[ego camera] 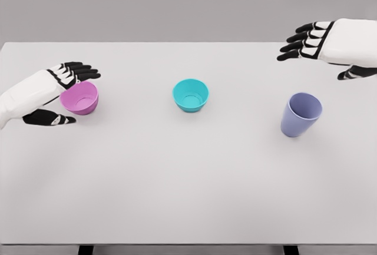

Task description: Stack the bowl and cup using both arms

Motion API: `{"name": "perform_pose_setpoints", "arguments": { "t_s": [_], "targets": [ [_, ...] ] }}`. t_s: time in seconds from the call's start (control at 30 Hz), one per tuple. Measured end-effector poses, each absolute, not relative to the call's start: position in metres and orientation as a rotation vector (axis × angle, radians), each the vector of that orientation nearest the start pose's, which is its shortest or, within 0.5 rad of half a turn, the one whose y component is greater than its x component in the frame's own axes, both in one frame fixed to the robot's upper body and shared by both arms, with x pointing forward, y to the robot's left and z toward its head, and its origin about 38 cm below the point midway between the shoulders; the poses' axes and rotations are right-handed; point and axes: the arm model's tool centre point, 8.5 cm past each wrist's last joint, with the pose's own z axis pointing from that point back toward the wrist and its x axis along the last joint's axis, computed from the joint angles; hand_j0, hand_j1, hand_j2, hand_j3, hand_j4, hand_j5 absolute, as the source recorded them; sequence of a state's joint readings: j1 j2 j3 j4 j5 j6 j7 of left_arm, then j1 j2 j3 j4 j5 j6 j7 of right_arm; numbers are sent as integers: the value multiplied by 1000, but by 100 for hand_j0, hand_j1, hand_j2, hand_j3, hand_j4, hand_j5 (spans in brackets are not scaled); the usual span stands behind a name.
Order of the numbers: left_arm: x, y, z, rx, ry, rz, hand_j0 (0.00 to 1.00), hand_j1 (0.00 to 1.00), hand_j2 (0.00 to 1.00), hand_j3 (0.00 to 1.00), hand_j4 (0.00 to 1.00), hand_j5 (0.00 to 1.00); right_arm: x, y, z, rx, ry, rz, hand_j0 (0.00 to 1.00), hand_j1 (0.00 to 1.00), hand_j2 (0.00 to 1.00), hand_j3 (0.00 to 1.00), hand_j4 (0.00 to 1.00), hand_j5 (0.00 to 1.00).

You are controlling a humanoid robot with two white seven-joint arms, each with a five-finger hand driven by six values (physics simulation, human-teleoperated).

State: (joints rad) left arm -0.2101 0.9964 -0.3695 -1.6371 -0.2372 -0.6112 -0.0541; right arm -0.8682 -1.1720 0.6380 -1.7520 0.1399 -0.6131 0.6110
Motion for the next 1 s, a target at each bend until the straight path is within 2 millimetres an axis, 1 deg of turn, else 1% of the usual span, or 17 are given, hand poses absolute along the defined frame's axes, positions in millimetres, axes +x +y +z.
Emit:
{"name": "perform_pose_setpoints", "arguments": {
  "t_s": [0.1, 0.2, 0.27, 0.33, 0.4, 0.47, 0.5, 0.6, 0.7, 0.73, 0.77, 0.8, 0.9, 0.93, 1.0],
  "targets": [
    [362, 355, 217, 434, -1812, -1626, 100, 100, 100, 100, 100, 100, 381, -323, 375, 741, 1830, -2872, 100, 100, 100, 100, 100, 100],
    [363, 356, 218, 441, -1812, -1625, 100, 100, 100, 100, 100, 100, 381, -321, 372, 726, 1842, -2870, 100, 100, 100, 100, 100, 100],
    [364, 360, 221, 451, -1794, -1634, 100, 100, 100, 100, 100, 100, 381, -320, 370, 715, 1850, -2867, 100, 100, 100, 100, 100, 100],
    [369, 362, 226, 443, -1729, -1702, 100, 100, 100, 100, 100, 100, 381, -319, 356, 661, 1859, -2899, 100, 100, 100, 100, 100, 100],
    [376, 358, 244, 443, -1656, -1824, 100, 100, 100, 100, 100, 100, 382, -315, 356, 650, 1875, -2882, 100, 100, 100, 100, 100, 100],
    [378, 351, 254, 425, -1560, -1944, 100, 100, 100, 100, 100, 100, 383, -308, 350, 610, 1900, -2869, 100, 100, 100, 100, 100, 100],
    [381, 348, 261, 438, -1529, -1971, 100, 100, 100, 100, 100, 100, 384, -306, 349, 604, 1908, -2861, 100, 100, 100, 100, 100, 100],
    [396, 336, 301, 520, -1504, -2027, 100, 100, 100, 100, 100, 100, 386, -300, 353, 606, 1942, -2817, 100, 100, 100, 100, 100, 100],
    [412, 321, 321, 535, -1464, -2046, 100, 100, 100, 100, 100, 100, 388, -292, 359, 606, 1976, -2767, 100, 100, 100, 100, 100, 100],
    [416, 318, 320, 511, -1442, -2045, 100, 100, 100, 100, 100, 100, 388, -292, 360, 612, 1986, -2757, 100, 100, 100, 100, 100, 100],
    [422, 314, 325, 503, -1430, -2050, 100, 100, 100, 100, 100, 100, 388, -293, 363, 623, 1996, -2744, 100, 100, 100, 100, 100, 100],
    [426, 312, 321, 472, -1407, -2041, 100, 100, 100, 100, 100, 100, 388, -293, 366, 637, 2004, -2731, 100, 100, 100, 100, 100, 100],
    [431, 313, 283, 377, -1265, -1978, 100, 100, 100, 100, 100, 100, 388, -294, 374, 666, 2018, -2703, 100, 100, 100, 100, 100, 100],
    [433, 315, 276, 371, -1226, -1949, 100, 100, 100, 100, 100, 100, 388, -295, 376, 672, 2021, -2698, 100, 100, 100, 100, 100, 100],
    [436, 317, 268, 376, -1166, -1892, 100, 100, 100, 100, 100, 100, 387, -296, 380, 690, 2027, -2683, 100, 100, 100, 100, 100, 100]
  ]
}}
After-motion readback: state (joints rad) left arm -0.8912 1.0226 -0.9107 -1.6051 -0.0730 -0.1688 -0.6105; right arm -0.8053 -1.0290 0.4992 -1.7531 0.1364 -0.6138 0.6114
